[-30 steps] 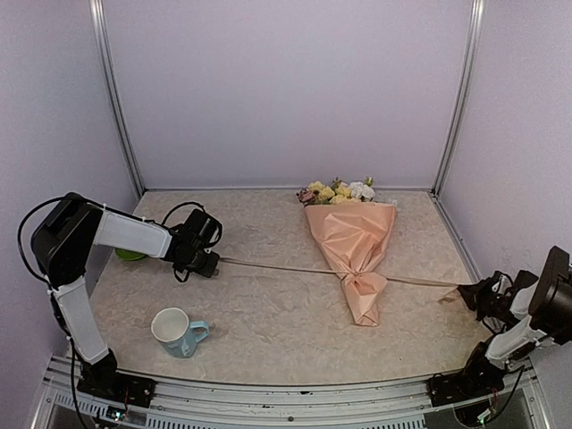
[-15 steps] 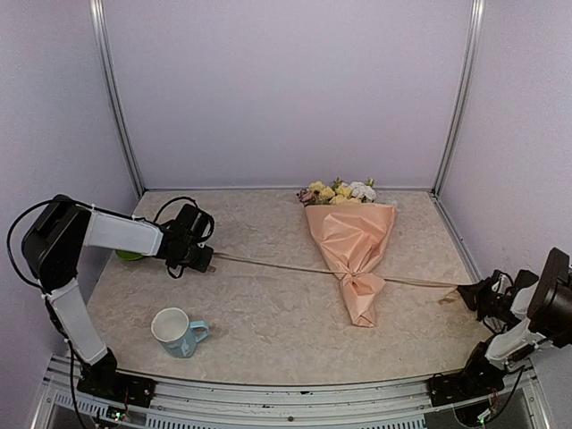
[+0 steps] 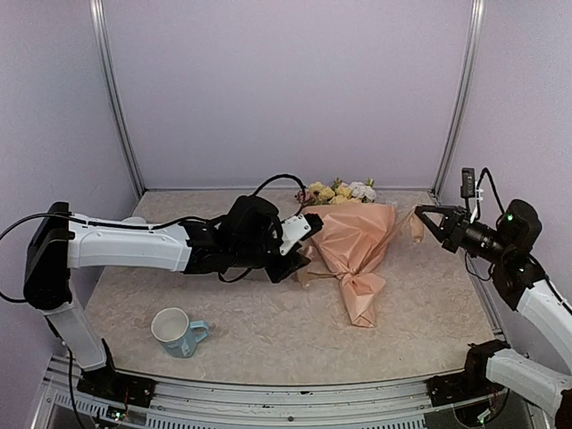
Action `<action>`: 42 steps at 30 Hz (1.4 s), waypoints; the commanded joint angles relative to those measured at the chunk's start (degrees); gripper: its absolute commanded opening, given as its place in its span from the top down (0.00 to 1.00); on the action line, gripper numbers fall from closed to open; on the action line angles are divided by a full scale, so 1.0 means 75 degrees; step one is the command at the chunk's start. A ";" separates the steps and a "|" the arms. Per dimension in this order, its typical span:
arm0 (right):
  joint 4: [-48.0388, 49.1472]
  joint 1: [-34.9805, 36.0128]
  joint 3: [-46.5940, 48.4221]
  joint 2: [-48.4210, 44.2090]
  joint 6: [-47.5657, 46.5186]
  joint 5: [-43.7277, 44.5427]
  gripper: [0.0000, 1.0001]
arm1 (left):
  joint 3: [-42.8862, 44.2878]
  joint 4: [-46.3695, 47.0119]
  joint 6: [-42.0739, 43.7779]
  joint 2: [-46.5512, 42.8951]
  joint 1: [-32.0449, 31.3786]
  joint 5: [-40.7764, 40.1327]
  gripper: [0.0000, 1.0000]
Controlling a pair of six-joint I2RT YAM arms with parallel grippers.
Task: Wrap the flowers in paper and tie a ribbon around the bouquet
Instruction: Tie the ribbon around the folded bouquet, then cross the half-tied ribbon over the folded bouquet.
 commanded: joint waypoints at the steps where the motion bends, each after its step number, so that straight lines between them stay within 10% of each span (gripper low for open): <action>1: -0.0009 0.1810 0.0707 0.0332 -0.0496 0.0355 1.00 | 0.0407 0.0576 0.1557 -0.0070 -0.0628 0.1317 0.32; 7: 0.0134 0.3451 0.1643 0.1316 -0.0875 0.0440 1.00 | 0.0974 0.1933 0.1301 0.0280 -0.0692 0.2388 0.06; 12: 0.0103 0.3996 0.2022 0.1879 -0.1102 0.0448 1.00 | 0.1627 0.2475 0.1019 0.0982 -0.0764 0.2613 0.07; 15: 0.0231 0.4012 0.1986 0.1965 -0.1061 0.0375 1.00 | 0.1464 0.3070 0.0943 0.1126 -0.0818 0.2816 0.21; 20: 0.0168 0.4013 0.1878 0.1894 -0.1108 0.0343 1.00 | 0.1380 0.3519 0.0790 0.1201 -0.0832 0.2407 1.00; 29: -0.1206 0.3872 0.1091 0.1712 -0.1309 0.2502 0.44 | 0.1103 0.4066 -0.0340 0.1033 -0.0835 0.0783 1.00; 42: -0.0498 0.4329 -0.0637 0.1190 -0.1347 0.2397 0.61 | 0.2057 0.3894 -0.1737 0.1884 -0.0544 0.0597 1.00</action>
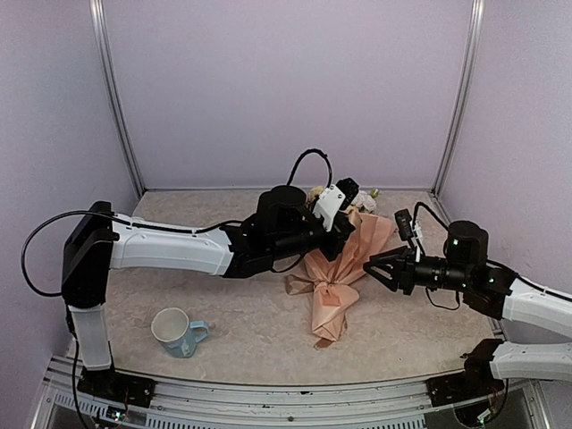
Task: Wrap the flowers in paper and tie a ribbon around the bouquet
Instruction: Cross the half-tied ribbon over the folded bouquet.
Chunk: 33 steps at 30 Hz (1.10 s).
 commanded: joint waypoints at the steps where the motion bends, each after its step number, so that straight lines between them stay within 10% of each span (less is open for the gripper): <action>1: 0.1130 0.0202 -0.0465 0.0377 0.0087 -0.0329 0.61 | 0.0288 0.0298 -0.0694 0.0216 0.0224 0.0350 1.00; 15: 0.5105 0.0623 0.0111 0.5560 0.0525 -0.1172 0.70 | -0.0035 0.0820 -0.1649 0.0170 0.0494 0.0848 1.00; 33: 0.2480 0.0624 -0.0394 0.6813 0.0507 0.0921 0.79 | -0.0491 0.1453 -0.1491 -0.0941 0.0123 0.0976 1.00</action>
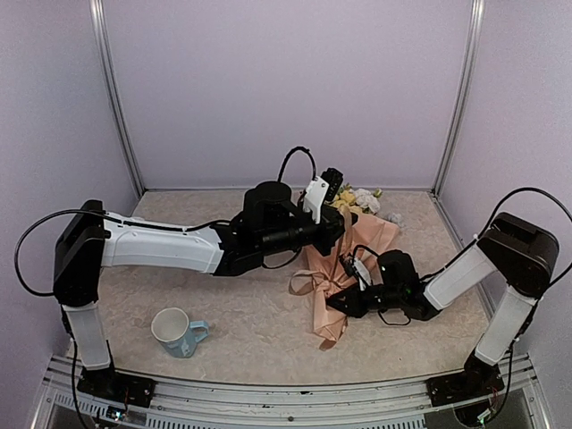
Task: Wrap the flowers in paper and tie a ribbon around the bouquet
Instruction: Cross the half-tied ribbon over the folded bouquet.
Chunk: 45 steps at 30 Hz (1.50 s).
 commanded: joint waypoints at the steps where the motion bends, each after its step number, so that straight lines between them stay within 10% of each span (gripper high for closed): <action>1: -0.1659 0.0056 -0.0541 0.0111 0.0182 0.0672 0.79 | -0.0072 0.0876 0.0009 -0.0710 -0.0119 0.0189 1.00; 21: -0.1543 0.0056 -0.0806 -0.2963 -0.0444 -0.1051 0.75 | -0.0317 0.0929 0.0201 -0.0537 -0.0356 0.0264 1.00; 29: -0.1683 0.0056 -0.0888 -0.5384 -0.0630 -0.0046 0.55 | -0.0084 0.0786 0.0441 -0.0339 -0.0445 0.0187 1.00; 39: -0.1996 0.0056 0.0561 -0.4409 -0.1420 0.0975 0.29 | 0.0033 0.0748 0.0642 -0.0478 -0.0562 0.0265 1.00; 42: -0.1748 0.0056 0.0754 -0.4105 -0.1290 0.0894 0.40 | 0.0085 0.0682 0.0624 -0.0450 -0.0579 0.0379 1.00; 45: -0.1943 0.0050 0.0924 -0.4001 -0.1103 0.1169 0.91 | 0.0101 0.0491 0.0646 -0.0488 -0.0563 0.0421 1.00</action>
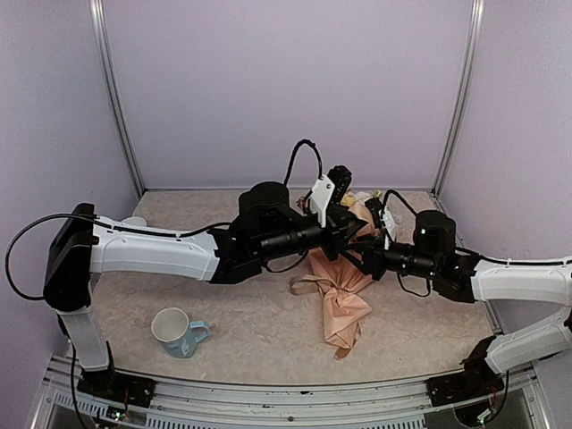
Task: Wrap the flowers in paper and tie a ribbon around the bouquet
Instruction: Cross the half-tied ribbon over the folded bouquet.
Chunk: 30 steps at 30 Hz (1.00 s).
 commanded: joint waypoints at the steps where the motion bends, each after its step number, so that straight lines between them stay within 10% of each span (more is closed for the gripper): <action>1: -0.0102 0.0036 0.0304 0.0082 0.0201 0.0619 1.00 | 0.0272 -0.0407 0.0191 -0.0139 -0.0036 0.0178 1.00; 5: -0.0403 -0.0293 0.0062 -0.0287 0.0601 0.0591 1.00 | 0.0712 -0.2433 0.0616 -0.0214 0.0071 -0.0094 0.23; 7: -0.0415 -0.0478 -0.0178 -0.0491 0.0915 0.0315 1.00 | 0.0896 -0.3654 0.0945 -0.0189 0.0116 -0.0541 0.11; 13: -0.0458 -0.0556 -0.0502 -0.0648 0.1337 0.0195 1.00 | 0.0265 -0.5619 0.0462 -0.0071 0.0865 -0.0729 0.11; 25: -0.0380 -0.0627 -0.0611 -0.0416 0.1625 0.0126 1.00 | -0.0212 -0.5326 0.0422 0.1306 0.1614 -0.0118 0.19; 30: -0.0529 -0.0638 -0.0722 -0.0630 0.1622 0.0214 1.00 | 0.0057 -0.5515 0.0455 0.1675 0.1623 -0.0504 0.42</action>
